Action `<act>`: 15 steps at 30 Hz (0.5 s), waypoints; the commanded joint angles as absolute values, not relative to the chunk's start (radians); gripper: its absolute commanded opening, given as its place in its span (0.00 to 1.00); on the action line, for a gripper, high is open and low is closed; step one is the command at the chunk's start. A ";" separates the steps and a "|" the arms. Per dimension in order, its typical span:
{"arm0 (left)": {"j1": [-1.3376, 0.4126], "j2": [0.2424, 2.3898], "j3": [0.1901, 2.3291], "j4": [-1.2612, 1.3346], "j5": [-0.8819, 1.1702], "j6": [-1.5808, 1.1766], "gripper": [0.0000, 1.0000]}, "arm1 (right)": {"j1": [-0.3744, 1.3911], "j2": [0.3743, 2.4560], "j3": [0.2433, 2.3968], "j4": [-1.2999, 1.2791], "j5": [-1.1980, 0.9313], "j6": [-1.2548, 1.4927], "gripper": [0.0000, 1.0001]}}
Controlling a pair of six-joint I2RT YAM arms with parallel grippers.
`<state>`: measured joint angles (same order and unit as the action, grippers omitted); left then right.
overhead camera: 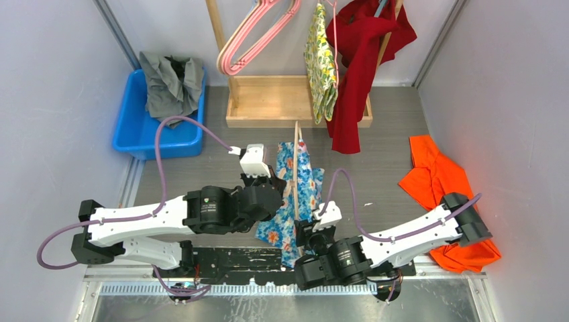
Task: Place the skirt on the hanger
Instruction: Pick up the hanger at the center of the board.
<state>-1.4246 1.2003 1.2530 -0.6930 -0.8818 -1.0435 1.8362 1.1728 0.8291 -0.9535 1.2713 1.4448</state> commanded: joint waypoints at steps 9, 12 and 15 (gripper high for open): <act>-1.417 1.174 1.314 -0.651 -0.911 -1.025 0.00 | 1.725 1.282 0.844 -0.809 1.180 1.393 0.55; -1.417 1.170 1.315 -0.656 -0.916 -1.025 0.00 | 1.718 1.336 0.871 -0.838 1.177 1.415 0.55; -1.417 1.166 1.315 -0.660 -0.920 -1.023 0.00 | 1.717 1.419 0.926 -0.894 1.180 1.447 0.55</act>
